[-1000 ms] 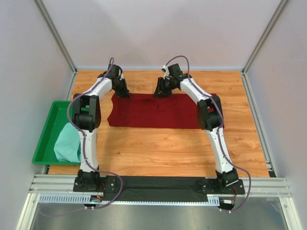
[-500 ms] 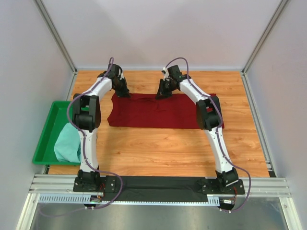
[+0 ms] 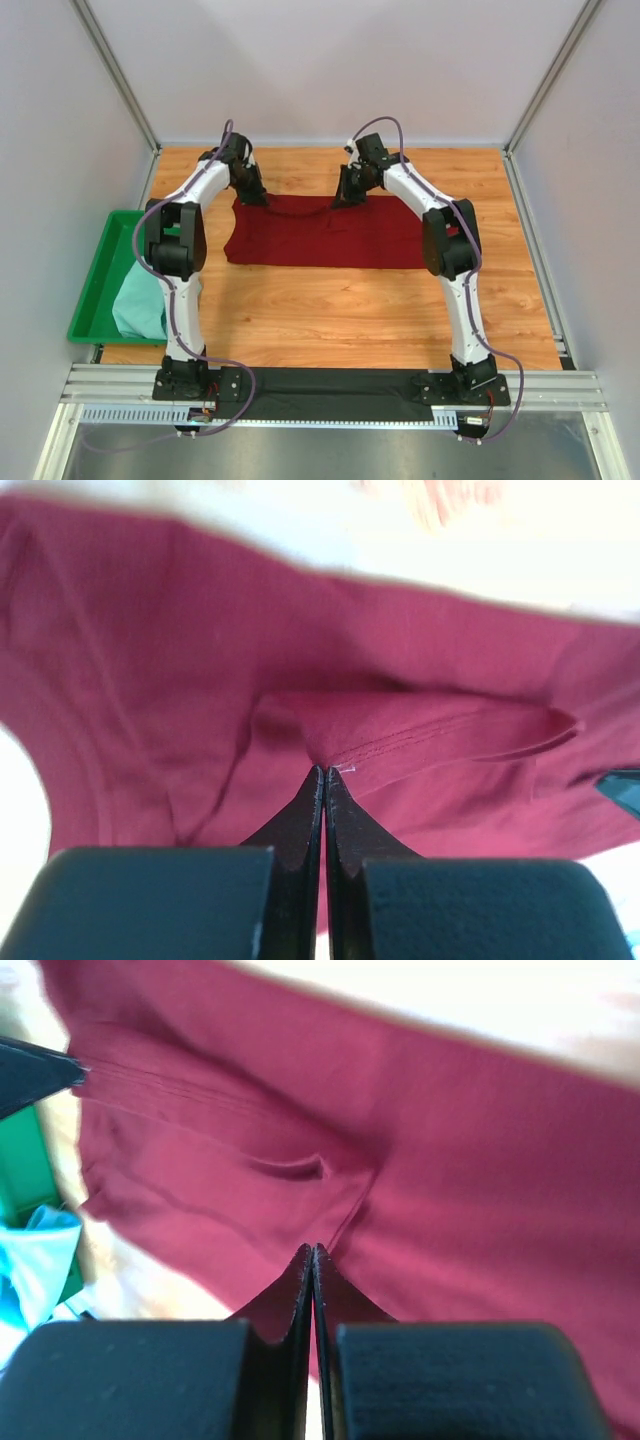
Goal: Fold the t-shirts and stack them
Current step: Fold the tshirt
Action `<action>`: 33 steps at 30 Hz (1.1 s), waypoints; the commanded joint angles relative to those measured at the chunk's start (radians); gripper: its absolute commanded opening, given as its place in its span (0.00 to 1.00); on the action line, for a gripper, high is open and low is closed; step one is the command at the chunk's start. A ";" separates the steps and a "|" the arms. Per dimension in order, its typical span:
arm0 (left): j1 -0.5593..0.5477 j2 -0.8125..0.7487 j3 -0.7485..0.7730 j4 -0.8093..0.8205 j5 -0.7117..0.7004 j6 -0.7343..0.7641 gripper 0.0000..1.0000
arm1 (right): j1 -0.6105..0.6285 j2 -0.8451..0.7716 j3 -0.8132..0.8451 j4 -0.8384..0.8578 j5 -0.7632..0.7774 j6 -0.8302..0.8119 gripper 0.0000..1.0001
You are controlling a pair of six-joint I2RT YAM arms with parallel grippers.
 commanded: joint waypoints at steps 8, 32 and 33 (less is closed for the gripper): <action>0.002 -0.243 -0.162 -0.040 -0.021 0.054 0.00 | 0.067 -0.184 -0.177 -0.020 -0.007 0.028 0.00; 0.002 -0.157 -0.138 -0.010 0.046 0.068 0.00 | 0.016 -0.055 -0.224 0.301 -0.085 0.411 0.34; 0.002 -0.157 -0.135 -0.010 0.046 0.071 0.00 | 0.016 -0.055 -0.219 0.287 -0.076 0.404 0.34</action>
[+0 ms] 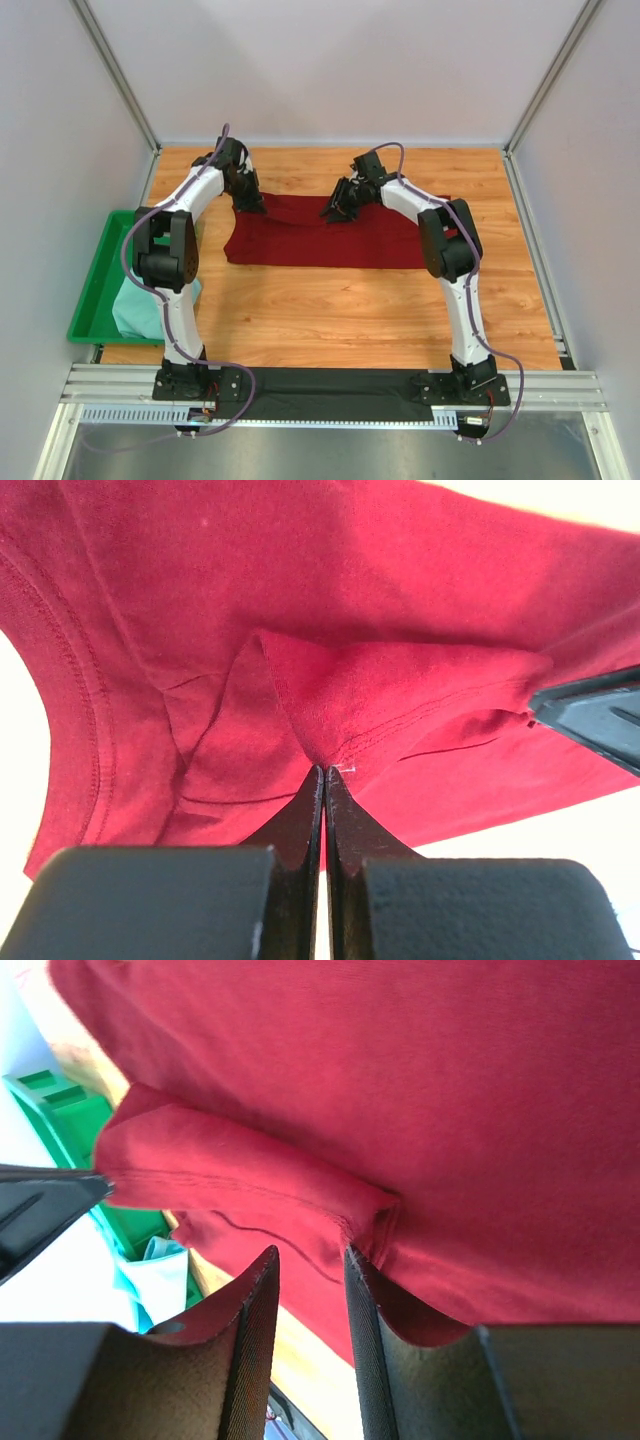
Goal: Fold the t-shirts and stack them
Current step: Fold the tshirt
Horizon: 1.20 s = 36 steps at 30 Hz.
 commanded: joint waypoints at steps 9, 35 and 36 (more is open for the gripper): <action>0.002 0.022 0.050 -0.004 0.011 0.035 0.00 | -0.004 -0.004 0.037 -0.036 0.036 -0.040 0.36; 0.006 0.035 0.079 -0.009 0.033 0.027 0.00 | -0.004 0.041 0.046 -0.034 0.048 -0.022 0.30; 0.006 0.035 0.077 -0.009 0.033 0.027 0.00 | -0.005 0.041 0.039 -0.027 0.048 -0.016 0.30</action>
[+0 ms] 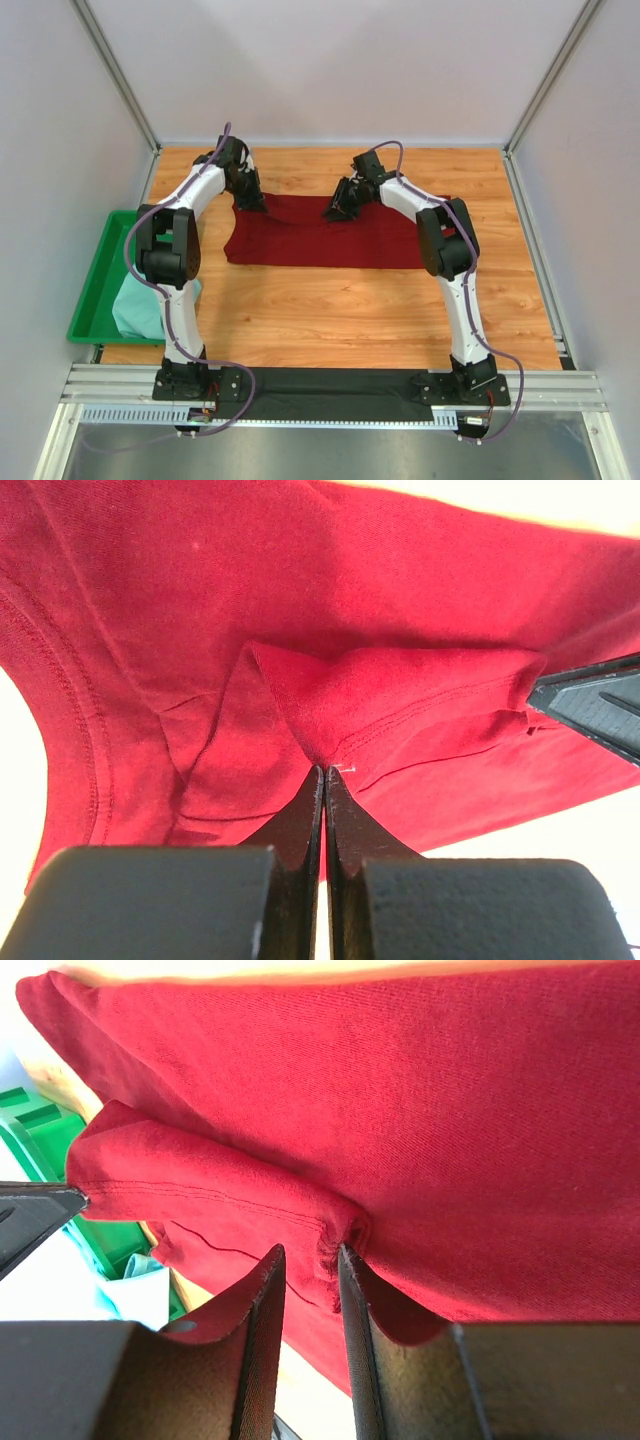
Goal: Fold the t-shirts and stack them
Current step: Fold the tshirt
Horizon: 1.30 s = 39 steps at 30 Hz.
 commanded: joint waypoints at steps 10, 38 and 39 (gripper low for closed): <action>0.004 -0.003 0.036 -0.002 0.017 0.010 0.00 | -0.003 0.026 0.011 0.006 0.019 0.037 0.21; 0.011 -0.089 -0.006 -0.049 -0.001 0.039 0.00 | -0.016 -0.100 0.055 -0.192 -0.085 0.096 0.00; 0.011 -0.106 -0.017 -0.055 -0.003 0.044 0.00 | -0.014 -0.109 0.041 -0.198 -0.097 0.098 0.00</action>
